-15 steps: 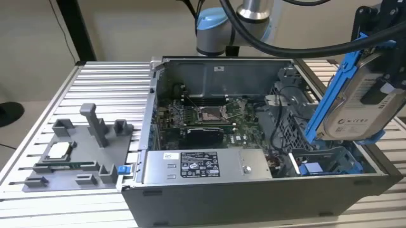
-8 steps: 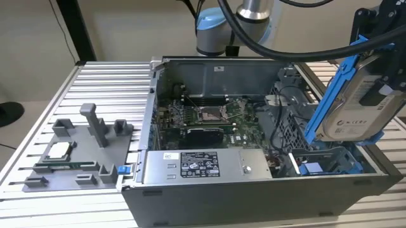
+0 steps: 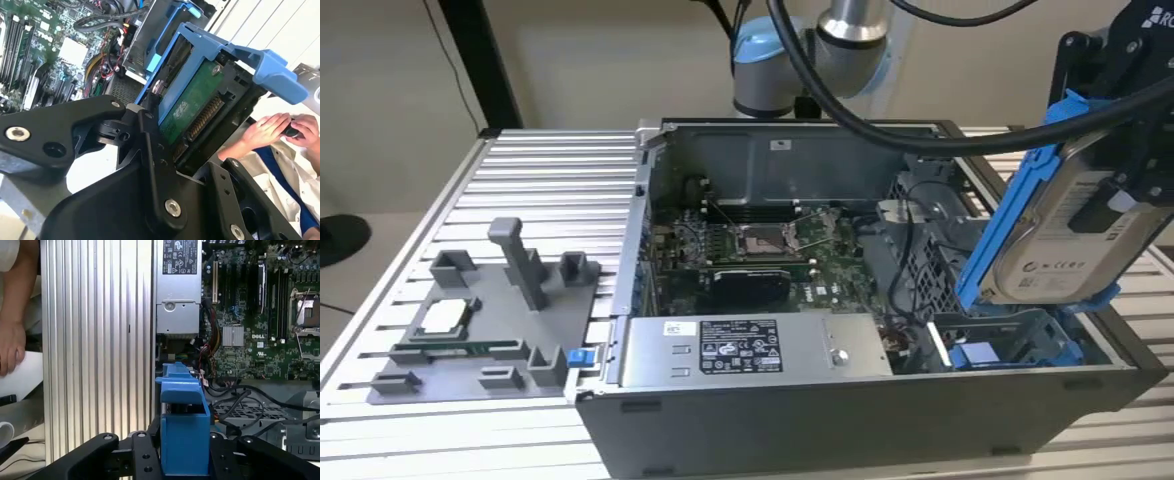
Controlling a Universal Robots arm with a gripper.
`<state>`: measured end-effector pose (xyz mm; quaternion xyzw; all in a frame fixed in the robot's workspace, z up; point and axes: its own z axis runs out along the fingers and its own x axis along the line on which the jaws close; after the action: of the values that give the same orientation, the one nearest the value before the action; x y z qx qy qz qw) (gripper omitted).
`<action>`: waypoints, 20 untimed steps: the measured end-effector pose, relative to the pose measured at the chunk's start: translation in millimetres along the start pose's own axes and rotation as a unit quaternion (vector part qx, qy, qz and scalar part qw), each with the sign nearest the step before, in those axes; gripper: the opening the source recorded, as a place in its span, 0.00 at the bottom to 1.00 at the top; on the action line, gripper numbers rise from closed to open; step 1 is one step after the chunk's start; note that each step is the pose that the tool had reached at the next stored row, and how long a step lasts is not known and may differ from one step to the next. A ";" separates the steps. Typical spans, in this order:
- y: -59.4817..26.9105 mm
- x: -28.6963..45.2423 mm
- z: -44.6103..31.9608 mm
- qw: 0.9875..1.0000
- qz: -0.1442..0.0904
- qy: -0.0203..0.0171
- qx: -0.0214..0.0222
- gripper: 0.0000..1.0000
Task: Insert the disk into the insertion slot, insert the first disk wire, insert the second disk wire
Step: 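Insert the disk into the insertion slot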
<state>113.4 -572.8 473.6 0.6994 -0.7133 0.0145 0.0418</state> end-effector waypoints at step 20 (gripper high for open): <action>-0.6 -1.2 15.2 1.000 0.000 0.000 0.000 0.00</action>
<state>113.3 -572.8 458.4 0.6994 -0.7133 0.0145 0.0418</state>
